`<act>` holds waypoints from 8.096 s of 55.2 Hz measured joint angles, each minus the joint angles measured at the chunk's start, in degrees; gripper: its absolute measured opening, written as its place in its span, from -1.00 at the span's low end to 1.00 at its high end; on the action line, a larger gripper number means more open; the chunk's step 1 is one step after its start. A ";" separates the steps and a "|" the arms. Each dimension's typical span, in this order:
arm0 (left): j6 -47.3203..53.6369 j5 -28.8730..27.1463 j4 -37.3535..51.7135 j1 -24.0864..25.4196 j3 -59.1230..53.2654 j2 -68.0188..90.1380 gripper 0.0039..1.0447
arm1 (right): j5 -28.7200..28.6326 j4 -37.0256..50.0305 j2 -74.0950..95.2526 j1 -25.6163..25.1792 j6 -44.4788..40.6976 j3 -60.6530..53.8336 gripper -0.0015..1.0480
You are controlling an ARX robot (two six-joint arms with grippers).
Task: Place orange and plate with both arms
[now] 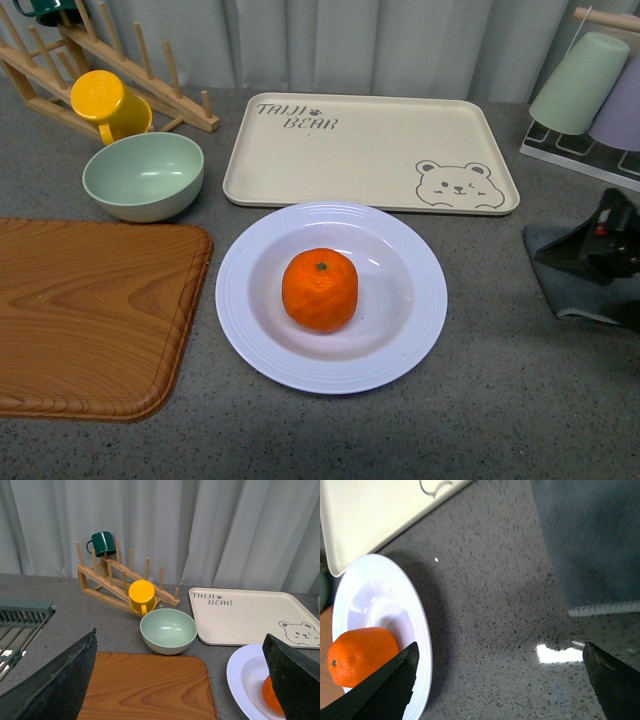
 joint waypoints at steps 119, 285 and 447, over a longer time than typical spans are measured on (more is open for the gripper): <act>0.00 -0.02 0.00 0.00 0.00 -0.02 0.88 | -20.76 32.48 20.17 12.39 30.99 7.50 -0.92; 0.02 -0.15 0.00 0.00 0.00 -0.04 0.88 | 37.97 47.45 -32.35 14.93 -29.77 -29.88 0.19; 0.02 -0.13 0.00 0.00 0.00 -0.09 0.88 | 24.09 -22.64 -109.68 0.85 -29.77 -34.84 0.83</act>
